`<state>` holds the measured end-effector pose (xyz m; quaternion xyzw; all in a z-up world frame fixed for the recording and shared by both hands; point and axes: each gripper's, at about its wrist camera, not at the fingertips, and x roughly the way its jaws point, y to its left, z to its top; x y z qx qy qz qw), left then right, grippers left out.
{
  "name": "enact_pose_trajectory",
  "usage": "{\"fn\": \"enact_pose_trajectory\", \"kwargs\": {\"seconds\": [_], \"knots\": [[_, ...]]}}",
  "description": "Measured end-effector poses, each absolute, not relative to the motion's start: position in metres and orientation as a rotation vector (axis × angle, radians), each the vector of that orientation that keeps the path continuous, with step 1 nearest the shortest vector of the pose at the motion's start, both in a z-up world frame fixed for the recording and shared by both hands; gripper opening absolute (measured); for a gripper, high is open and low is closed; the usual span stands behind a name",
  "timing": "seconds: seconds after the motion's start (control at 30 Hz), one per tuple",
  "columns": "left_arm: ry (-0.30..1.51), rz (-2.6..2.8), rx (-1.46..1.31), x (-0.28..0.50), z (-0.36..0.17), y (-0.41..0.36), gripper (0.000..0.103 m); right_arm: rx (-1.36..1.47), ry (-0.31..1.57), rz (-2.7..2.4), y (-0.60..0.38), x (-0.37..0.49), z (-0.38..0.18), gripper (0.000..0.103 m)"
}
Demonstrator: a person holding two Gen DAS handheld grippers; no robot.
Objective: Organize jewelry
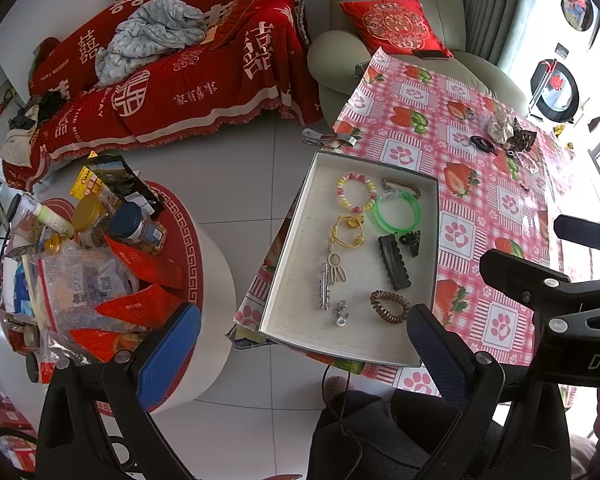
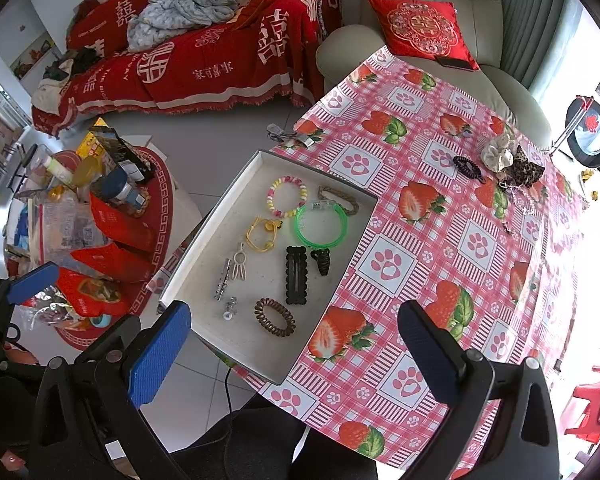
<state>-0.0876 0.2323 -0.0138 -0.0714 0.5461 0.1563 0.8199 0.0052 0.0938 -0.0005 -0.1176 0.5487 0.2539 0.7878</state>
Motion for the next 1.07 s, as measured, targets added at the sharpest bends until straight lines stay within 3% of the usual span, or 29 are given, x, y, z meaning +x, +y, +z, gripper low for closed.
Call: {"fn": "enact_pose_trajectory", "kwargs": {"seconds": [1.07], "knots": [[1.167,0.349,-0.140,-0.087,-0.016,0.242,0.103,-0.252,1.190,0.556,0.099,0.002,-0.001,0.103]]}}
